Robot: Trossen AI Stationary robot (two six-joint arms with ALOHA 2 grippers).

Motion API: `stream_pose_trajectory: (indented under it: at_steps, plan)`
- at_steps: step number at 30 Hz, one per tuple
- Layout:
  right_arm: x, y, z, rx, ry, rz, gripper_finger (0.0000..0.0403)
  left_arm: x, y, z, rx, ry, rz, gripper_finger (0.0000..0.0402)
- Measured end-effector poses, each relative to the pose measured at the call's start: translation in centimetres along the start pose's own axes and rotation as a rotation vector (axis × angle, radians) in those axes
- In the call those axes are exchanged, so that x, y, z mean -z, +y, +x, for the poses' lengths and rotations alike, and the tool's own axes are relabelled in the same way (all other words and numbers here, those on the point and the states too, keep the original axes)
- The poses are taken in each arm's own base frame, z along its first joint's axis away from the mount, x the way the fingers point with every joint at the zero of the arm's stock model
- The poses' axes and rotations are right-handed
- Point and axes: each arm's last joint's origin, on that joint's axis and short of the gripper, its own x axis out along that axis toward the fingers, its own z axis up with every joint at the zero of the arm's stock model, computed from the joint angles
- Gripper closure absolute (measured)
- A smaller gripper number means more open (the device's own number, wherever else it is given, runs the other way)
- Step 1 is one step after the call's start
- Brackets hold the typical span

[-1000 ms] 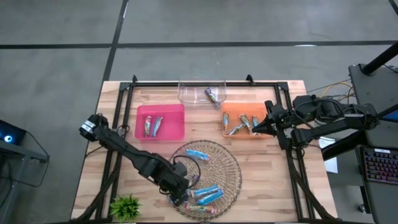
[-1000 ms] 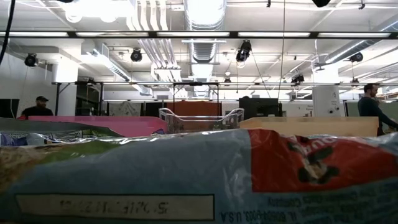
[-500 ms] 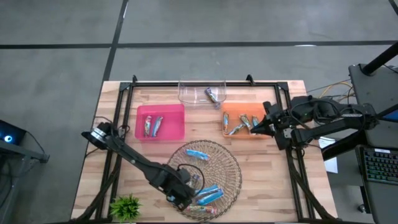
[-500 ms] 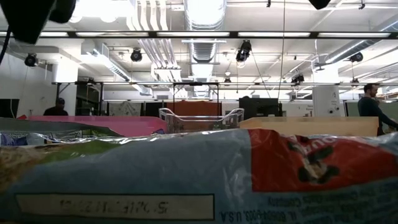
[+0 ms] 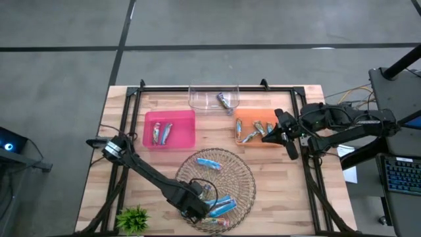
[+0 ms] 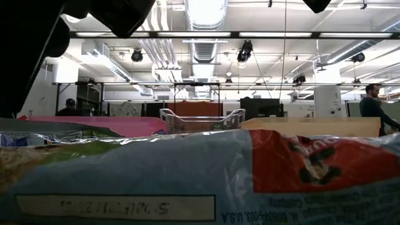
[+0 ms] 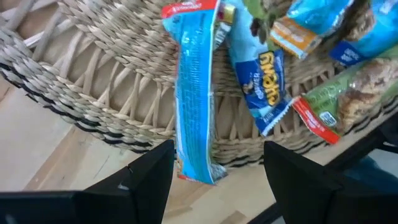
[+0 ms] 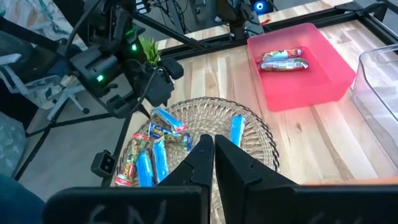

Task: Pick and place Granola Bars by type
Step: Put the red granola bar into the pink bin

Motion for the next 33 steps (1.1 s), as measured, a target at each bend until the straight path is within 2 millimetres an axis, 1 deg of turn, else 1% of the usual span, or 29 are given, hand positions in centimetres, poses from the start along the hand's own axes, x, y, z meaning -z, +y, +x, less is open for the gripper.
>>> stream_pose_trajectory:
  at_steps: [8,11,18,24,33]
  plan:
    - [0.0,0.0,0.0,0.0,0.001,0.0,0.0394,0.1,0.9,1.2,-0.052,0.0,-0.016,0.0173]
    - [0.0,0.0,0.0,0.0,0.001,0.0,0.0394,0.1,1.1,1.6,-0.058,0.002,0.005,0.0173]
    - [0.0,0.0,0.0,0.0,0.001,0.0,0.0394,-0.1,0.5,1.9,0.013,-0.014,0.045,0.0173]
    - [0.0,0.0,0.0,0.0,0.001,-0.001,0.0394,0.0,1.1,2.8,-0.012,0.004,0.036,0.0173]
    - [0.0,0.0,0.0,0.0,0.0,-0.003,0.0394,0.0,1.3,3.1,-0.017,0.007,0.051,0.0173]
